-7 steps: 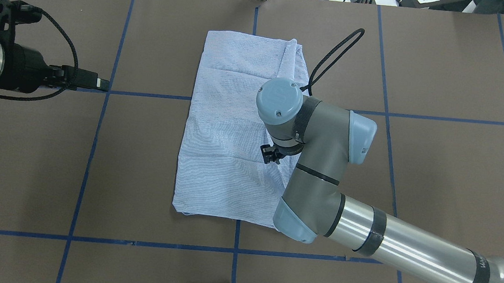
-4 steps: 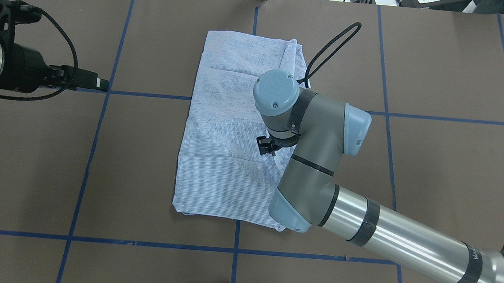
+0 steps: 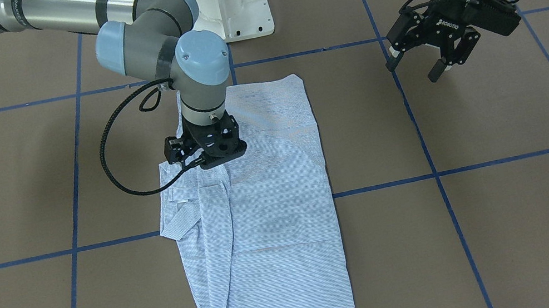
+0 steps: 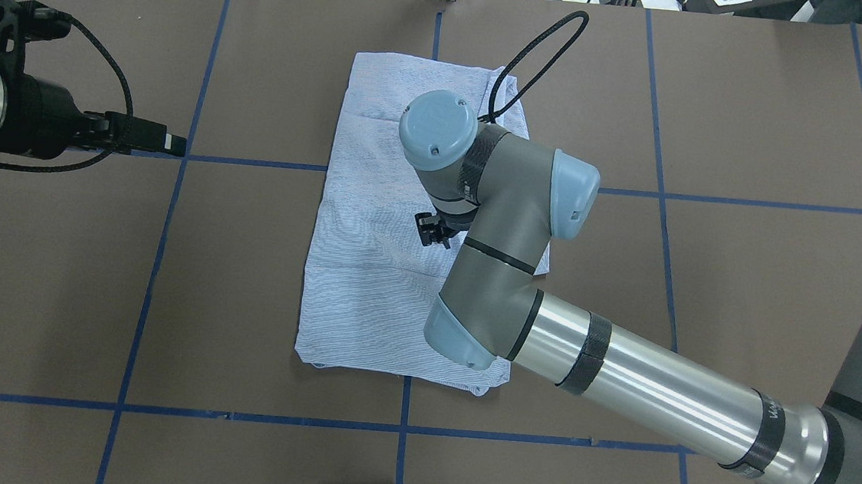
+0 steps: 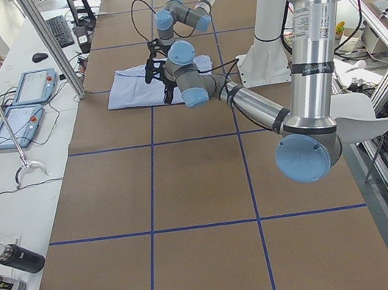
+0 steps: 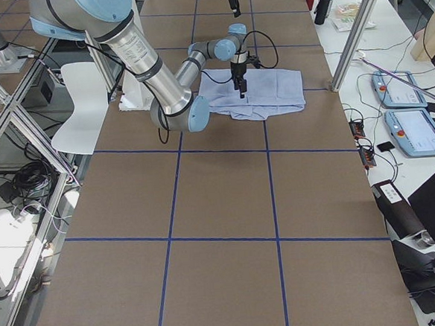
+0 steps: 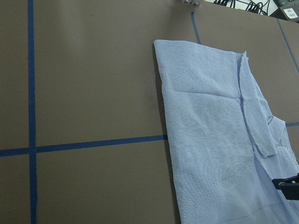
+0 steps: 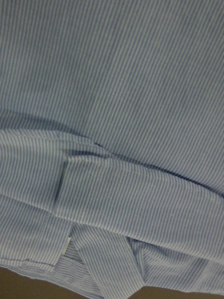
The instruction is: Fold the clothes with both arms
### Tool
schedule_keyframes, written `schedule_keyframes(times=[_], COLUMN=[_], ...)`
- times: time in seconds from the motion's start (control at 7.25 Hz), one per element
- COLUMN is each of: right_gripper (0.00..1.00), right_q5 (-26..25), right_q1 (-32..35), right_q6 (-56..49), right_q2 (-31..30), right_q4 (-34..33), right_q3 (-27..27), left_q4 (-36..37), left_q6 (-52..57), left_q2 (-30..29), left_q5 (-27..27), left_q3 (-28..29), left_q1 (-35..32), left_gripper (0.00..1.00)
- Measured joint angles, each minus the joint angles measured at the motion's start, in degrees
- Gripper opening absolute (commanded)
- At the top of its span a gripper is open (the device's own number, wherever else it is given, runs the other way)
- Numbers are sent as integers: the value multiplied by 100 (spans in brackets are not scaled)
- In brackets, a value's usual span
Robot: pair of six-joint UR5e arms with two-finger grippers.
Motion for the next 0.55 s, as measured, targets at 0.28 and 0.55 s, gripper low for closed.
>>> schedule_keyframes(times=[0.28, 0.55], right_gripper=[100, 100], right_q5=[-5, 18], right_q1=[-32, -48], right_q6=[-52, -90], right_q2=[-139, -285], right_q4=[1, -13], right_q3=[-67, -48], left_q4=[0, 0], left_q6=[0, 0], left_q2=[0, 0], left_q5=[0, -6], left_q3=[1, 1], left_q1=[5, 8], left_gripper=[99, 99])
